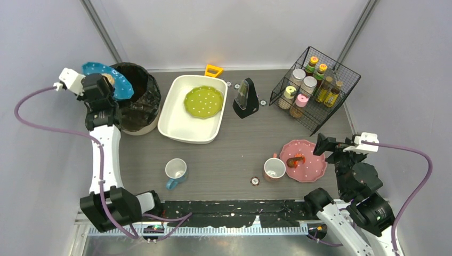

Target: Clear the kitchen counter

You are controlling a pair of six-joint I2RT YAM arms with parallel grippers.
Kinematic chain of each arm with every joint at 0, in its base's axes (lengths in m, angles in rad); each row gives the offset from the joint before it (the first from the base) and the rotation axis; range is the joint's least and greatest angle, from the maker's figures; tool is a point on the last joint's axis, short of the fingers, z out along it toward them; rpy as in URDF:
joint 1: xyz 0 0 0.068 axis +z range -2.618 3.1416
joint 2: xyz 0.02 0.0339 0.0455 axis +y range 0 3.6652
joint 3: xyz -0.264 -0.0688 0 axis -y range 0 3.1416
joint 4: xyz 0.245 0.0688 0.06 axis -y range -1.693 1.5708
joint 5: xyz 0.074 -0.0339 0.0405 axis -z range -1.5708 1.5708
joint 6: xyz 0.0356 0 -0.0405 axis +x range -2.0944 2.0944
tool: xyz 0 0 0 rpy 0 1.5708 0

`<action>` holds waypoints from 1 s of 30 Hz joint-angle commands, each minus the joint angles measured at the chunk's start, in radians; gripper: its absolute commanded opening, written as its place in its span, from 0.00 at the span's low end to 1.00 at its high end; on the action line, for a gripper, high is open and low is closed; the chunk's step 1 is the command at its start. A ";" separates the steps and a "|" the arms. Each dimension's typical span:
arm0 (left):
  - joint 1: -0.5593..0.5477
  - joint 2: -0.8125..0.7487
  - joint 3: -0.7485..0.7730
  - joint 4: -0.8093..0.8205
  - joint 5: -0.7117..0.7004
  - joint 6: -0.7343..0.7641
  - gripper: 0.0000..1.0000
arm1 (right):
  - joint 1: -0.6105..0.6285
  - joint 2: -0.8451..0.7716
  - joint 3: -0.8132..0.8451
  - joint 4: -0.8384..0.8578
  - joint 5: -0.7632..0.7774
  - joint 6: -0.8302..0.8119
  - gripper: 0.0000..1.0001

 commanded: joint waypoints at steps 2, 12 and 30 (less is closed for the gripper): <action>0.006 0.031 0.140 0.330 -0.040 0.417 0.00 | 0.018 -0.018 -0.010 0.055 0.040 -0.012 0.95; 0.002 0.043 0.195 0.355 0.040 0.670 0.00 | 0.023 -0.013 -0.022 0.059 0.040 -0.009 0.95; -0.150 -0.067 0.185 0.391 0.055 0.674 0.00 | 0.024 -0.044 -0.042 0.070 0.024 0.001 0.95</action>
